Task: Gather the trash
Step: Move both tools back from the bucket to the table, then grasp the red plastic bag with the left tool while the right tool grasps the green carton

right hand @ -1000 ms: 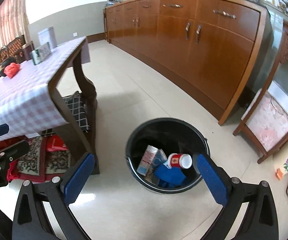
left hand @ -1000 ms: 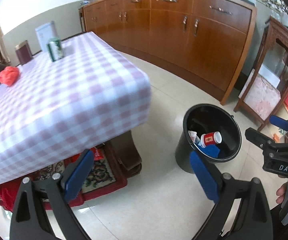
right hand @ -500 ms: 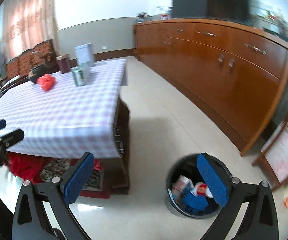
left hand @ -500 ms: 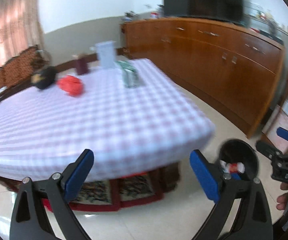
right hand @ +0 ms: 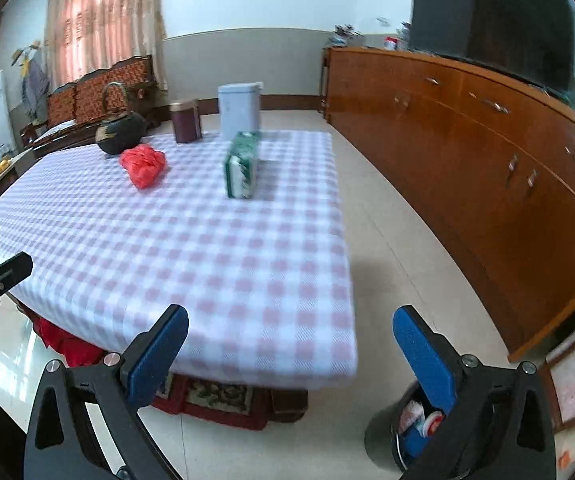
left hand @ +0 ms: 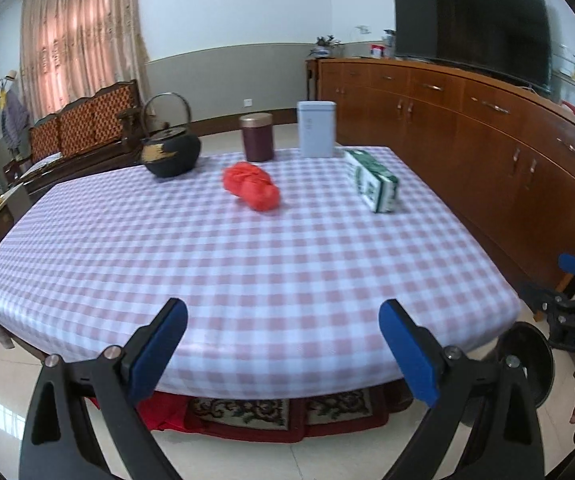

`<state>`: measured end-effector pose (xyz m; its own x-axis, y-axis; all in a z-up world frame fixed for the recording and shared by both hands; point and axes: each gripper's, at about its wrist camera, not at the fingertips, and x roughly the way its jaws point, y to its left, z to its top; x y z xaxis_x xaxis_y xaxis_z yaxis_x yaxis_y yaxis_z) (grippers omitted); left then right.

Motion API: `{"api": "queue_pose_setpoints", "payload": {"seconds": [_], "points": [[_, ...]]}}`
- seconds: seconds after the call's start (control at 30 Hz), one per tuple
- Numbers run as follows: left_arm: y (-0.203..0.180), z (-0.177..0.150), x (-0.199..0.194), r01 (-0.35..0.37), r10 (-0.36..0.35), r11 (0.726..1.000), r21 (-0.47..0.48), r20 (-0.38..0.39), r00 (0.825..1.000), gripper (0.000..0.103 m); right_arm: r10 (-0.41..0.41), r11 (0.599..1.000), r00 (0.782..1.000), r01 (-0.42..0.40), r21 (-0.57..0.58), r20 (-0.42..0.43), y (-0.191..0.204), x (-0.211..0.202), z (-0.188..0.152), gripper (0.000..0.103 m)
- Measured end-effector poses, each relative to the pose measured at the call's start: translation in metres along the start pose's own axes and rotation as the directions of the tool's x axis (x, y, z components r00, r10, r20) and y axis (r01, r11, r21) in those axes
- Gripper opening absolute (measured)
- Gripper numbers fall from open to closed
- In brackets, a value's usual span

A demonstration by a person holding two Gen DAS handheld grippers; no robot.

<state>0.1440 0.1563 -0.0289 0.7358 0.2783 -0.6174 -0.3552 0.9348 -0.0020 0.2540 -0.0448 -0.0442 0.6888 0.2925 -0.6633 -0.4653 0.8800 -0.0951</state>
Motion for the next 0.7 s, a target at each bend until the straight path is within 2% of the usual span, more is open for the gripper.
{"api": "queue_pose_setpoints", "payload": {"seconds": [0.33,0.47,0.7], "points": [[0.027,0.022,0.039,-0.029,0.028,0.999,-0.027,-0.022,0.999,0.097,0.053,0.997,0.998,-0.052,-0.052,0.023,0.035,0.054,0.055,0.103],[0.031,0.032,0.064,-0.056,0.056,0.998,-0.026,-0.035,0.998,0.097,0.068,0.997,0.998,-0.067,-0.044,0.015,0.038,0.083,0.075,0.097],[0.034,0.064,0.128,-0.047,0.044,0.998,-0.044,-0.072,0.996,0.096,0.098,0.994,0.995,-0.099,-0.043,-0.032,0.044,0.151,0.111,0.089]]}}
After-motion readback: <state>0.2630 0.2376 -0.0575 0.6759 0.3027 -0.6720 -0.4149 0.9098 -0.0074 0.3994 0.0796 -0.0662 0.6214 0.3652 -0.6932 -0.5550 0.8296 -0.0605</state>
